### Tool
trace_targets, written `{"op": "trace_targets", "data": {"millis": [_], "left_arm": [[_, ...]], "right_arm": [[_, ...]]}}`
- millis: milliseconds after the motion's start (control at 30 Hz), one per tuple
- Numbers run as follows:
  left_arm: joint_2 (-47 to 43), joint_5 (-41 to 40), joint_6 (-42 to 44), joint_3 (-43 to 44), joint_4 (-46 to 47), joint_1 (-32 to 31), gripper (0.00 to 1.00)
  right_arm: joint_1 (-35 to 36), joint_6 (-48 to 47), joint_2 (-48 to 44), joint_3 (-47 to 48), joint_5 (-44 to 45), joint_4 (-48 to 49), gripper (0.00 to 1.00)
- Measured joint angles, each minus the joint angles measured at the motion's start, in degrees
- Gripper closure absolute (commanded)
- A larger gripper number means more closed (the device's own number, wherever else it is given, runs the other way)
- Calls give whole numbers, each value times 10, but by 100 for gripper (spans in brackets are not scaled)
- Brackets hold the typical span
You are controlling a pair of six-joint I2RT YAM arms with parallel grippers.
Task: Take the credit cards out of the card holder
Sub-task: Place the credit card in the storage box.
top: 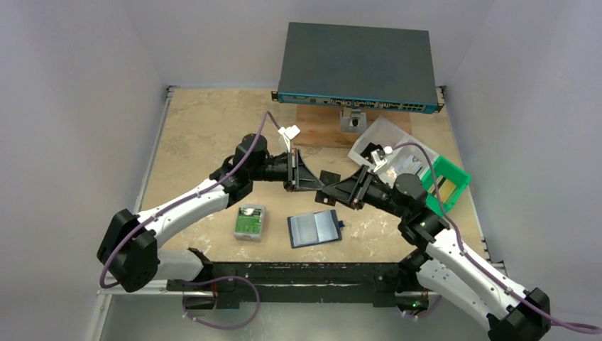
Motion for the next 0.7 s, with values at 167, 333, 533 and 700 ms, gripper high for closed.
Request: {"op": "trace_targets", "data": {"millis": [167,333,533,700], "left_arm": [[11,14,-36,-11,46,1,100],[10,20,-41,-12,58,0,63],[5,-39,28,14,-89,0,26],[-22,-106,97,49,-224,0,18]], "right_arm": [[-1,17,-7,-12,0,27,100],[0,22,-25,-16,3,29,100],[1,12,-35,-16,24,0,100],[1,-1,-26,-16,66,-14,100]]}}
